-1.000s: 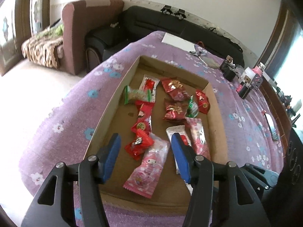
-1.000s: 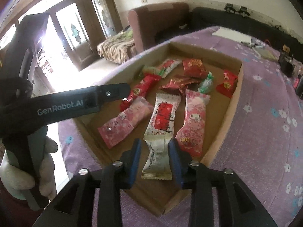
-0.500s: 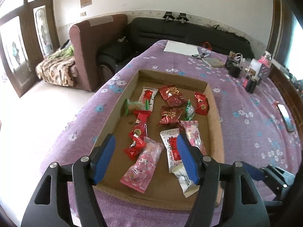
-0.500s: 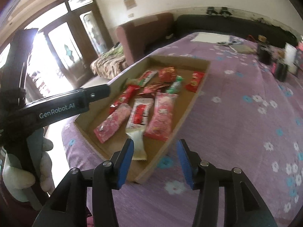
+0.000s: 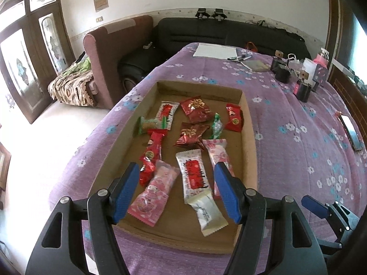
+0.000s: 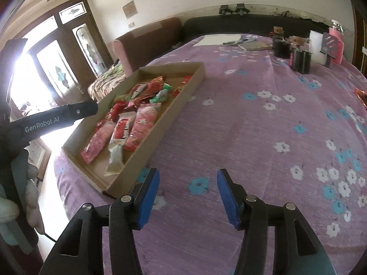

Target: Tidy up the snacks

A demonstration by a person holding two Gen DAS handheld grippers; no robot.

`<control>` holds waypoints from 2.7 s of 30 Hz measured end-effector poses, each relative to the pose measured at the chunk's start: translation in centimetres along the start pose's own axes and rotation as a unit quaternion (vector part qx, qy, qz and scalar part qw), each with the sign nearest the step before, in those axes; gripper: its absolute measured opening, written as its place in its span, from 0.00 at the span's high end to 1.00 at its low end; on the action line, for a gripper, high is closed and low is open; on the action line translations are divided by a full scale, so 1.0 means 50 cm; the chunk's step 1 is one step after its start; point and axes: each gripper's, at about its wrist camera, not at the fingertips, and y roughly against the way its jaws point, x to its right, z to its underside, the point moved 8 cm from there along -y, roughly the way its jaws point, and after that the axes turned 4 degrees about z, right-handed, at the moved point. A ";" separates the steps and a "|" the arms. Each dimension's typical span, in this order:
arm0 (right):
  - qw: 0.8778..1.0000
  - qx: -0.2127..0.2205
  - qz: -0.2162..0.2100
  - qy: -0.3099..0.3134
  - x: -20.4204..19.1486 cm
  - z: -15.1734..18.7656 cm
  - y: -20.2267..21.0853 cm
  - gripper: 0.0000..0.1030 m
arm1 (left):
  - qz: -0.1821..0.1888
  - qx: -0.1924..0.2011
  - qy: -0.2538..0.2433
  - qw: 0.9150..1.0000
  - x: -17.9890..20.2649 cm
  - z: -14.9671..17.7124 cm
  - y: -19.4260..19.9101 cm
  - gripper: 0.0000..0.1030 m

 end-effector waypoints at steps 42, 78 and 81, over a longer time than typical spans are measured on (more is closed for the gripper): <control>0.999 -0.002 0.025 0.020 -0.030 0.026 0.005 0.40 | 0.048 -0.030 0.046 0.997 -0.024 0.044 -0.026 0.35; 0.991 0.064 0.029 0.115 -0.158 -0.037 0.068 0.31 | 0.061 0.190 0.156 0.968 -0.162 -0.045 0.174 0.00; 0.991 0.064 0.030 0.118 -0.161 -0.031 0.070 0.29 | 0.045 0.185 0.159 0.969 -0.171 -0.034 0.164 0.00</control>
